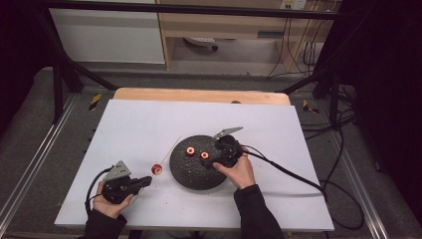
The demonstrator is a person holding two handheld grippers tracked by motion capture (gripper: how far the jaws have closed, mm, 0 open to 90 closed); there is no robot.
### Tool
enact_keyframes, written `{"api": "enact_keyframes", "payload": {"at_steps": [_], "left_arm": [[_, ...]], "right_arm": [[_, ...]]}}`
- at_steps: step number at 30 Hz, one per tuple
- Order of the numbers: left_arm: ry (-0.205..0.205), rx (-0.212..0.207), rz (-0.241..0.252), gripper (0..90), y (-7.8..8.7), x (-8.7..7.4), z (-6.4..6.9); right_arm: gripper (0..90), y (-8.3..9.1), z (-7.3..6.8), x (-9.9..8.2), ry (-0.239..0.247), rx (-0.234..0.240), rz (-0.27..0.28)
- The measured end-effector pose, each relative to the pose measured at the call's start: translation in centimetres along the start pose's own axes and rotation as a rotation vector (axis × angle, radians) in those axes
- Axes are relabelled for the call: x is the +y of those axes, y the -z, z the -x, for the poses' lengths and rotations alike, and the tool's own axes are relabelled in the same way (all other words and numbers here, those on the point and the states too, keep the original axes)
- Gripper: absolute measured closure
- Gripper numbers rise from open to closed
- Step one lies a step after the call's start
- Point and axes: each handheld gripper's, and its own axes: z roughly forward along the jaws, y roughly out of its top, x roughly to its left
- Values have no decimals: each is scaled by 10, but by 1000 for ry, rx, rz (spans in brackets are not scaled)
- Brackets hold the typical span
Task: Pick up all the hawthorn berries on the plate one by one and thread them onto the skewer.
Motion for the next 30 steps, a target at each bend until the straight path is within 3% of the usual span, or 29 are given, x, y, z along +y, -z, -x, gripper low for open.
{"api": "enact_keyframes", "payload": {"at_steps": [8, 22, 30], "left_arm": [[4, 1, 9, 885, 2, 0, -1], [9, 1, 4, 885, 2, 0, -2], [8, -3, -1, 885, 1, 0, -2]], "right_arm": [[103, -14, 2, 17, 63, -35, -130], [177, -34, 8, 34, 69, -36, -215], [329, -45, 11, 38, 57, -8, -253]]}}
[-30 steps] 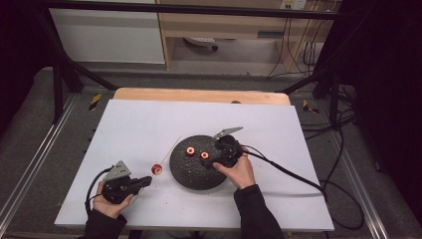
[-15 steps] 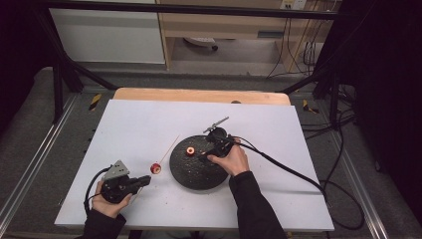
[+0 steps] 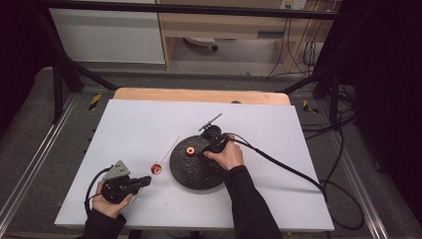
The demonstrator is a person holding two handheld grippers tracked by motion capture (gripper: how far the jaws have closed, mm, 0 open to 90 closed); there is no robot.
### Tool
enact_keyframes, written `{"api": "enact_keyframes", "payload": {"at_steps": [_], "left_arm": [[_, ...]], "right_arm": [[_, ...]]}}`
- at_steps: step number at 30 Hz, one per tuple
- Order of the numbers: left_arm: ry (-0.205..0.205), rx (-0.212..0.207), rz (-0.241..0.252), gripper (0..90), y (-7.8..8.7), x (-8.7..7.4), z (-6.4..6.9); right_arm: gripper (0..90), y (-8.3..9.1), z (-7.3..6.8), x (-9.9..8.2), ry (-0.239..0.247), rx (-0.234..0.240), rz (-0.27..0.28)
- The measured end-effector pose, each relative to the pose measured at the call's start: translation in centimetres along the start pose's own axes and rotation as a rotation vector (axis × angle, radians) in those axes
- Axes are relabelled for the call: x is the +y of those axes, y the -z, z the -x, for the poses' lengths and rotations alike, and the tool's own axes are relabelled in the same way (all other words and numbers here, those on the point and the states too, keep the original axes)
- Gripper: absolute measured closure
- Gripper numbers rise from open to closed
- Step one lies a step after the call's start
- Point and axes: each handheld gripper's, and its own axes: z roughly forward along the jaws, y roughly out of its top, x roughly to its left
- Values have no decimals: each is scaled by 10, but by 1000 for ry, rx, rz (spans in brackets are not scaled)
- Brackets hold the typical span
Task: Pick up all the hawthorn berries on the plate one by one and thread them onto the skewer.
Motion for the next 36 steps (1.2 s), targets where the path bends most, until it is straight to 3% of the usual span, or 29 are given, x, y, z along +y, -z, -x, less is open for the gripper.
{"api": "enact_keyframes", "payload": {"at_steps": [9, 19, 36], "left_arm": [[-1, -1, -1, 884, 0, 0, 0], [-2, -2, 0, 885, 0, 0, 0], [-6, -2, -1, 885, 1, 0, 0]], "right_arm": [[464, -6, 3, 1, -21, 22, -49], [568, -9, 4, 1, -55, 41, -67], [625, -10, 5, 1, -89, 48, -91]]}}
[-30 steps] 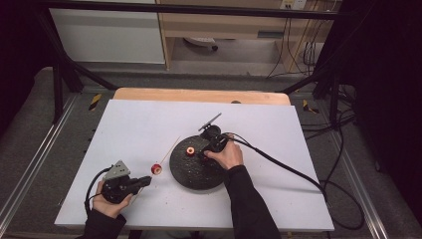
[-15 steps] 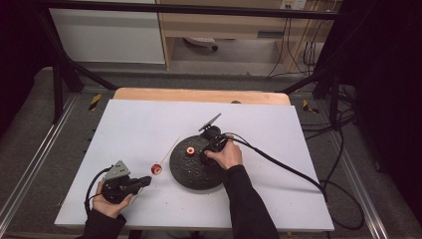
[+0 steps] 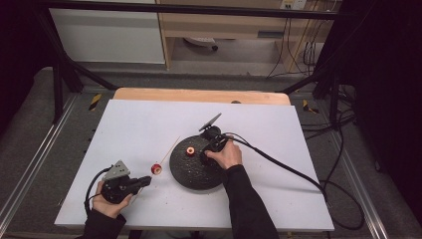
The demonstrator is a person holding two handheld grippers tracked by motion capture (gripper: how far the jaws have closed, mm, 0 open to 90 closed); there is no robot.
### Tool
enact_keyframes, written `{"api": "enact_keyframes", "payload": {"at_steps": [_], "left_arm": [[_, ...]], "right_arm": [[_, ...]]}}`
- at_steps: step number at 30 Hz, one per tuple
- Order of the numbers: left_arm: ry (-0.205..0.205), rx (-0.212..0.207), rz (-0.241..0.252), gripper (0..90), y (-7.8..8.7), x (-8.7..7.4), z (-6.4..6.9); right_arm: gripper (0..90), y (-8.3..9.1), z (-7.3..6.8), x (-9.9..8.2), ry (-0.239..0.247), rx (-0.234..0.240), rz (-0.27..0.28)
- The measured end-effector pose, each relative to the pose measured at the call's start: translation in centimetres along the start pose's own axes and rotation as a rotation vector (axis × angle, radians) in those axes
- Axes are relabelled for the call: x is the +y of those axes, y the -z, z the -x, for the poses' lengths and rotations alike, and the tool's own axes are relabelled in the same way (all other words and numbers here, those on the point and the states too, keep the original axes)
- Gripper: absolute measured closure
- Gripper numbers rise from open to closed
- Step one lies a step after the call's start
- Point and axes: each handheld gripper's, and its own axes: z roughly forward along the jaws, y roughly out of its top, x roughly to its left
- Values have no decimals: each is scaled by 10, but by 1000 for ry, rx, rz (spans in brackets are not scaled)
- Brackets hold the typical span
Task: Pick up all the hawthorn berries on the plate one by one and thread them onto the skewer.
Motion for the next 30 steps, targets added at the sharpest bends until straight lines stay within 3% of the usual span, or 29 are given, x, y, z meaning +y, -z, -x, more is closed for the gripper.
{"api": "enact_keyframes", "payload": {"at_steps": [12, 30], "left_arm": [[-6, 0, 3, 885, 0, 0, 2], [-12, -1, 3, 885, -1, 0, 4]], "right_arm": [[627, 13, -4, -2, 0, 7, 35], [629, 36, -17, -14, -10, 55, 175]]}}
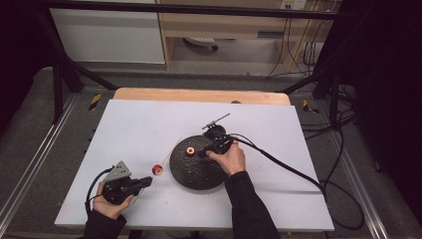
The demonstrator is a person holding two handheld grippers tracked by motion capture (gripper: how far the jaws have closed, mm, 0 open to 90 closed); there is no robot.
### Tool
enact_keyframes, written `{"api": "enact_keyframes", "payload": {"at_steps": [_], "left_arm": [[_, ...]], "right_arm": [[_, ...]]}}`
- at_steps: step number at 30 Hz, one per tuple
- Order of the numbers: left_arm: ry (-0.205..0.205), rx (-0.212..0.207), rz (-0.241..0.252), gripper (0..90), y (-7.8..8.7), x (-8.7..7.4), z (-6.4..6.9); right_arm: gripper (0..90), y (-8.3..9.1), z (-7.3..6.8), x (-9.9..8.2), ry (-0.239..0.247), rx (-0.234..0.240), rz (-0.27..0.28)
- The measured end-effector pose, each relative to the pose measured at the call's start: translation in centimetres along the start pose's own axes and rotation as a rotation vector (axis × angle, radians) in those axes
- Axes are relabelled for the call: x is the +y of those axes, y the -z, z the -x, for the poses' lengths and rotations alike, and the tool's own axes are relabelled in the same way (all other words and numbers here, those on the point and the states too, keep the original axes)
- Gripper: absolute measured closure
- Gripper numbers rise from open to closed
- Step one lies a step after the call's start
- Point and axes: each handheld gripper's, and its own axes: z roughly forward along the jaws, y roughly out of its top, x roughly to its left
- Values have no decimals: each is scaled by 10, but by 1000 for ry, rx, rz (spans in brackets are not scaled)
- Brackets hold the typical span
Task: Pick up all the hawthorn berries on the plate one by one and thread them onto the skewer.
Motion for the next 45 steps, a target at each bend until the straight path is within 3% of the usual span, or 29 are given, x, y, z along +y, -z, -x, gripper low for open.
{"api": "enact_keyframes", "payload": {"at_steps": [17, 18, 21, 22, 30, 35, 36, 45], "left_arm": [[-7, -2, 2, 885, 0, 0, 2], [-7, -2, 2, 885, 0, 0, 3], [-9, -3, 4, 885, -1, 0, 3], [-11, -4, 4, 885, 0, 1, 4], [-16, -7, 6, 885, -1, 1, 7], [-17, -10, 7, 885, -1, 1, 8], [-15, -9, 10, 885, -1, 1, 8], [-16, -14, 13, 885, -3, 1, 13]], "right_arm": [[629, 11, -1, -26, -42, 57, 175], [629, 12, -1, -30, -49, 70, 208], [629, 14, -2, -34, -62, 80, 240], [629, 15, -3, -39, -80, 95, 287], [629, 16, -7, -55, -156, 153, 450], [629, 13, -9, -61, -190, 168, 508], [629, 11, -10, -65, -211, 180, 545], [630, 8, -14, -81, -283, 198, 681]]}}
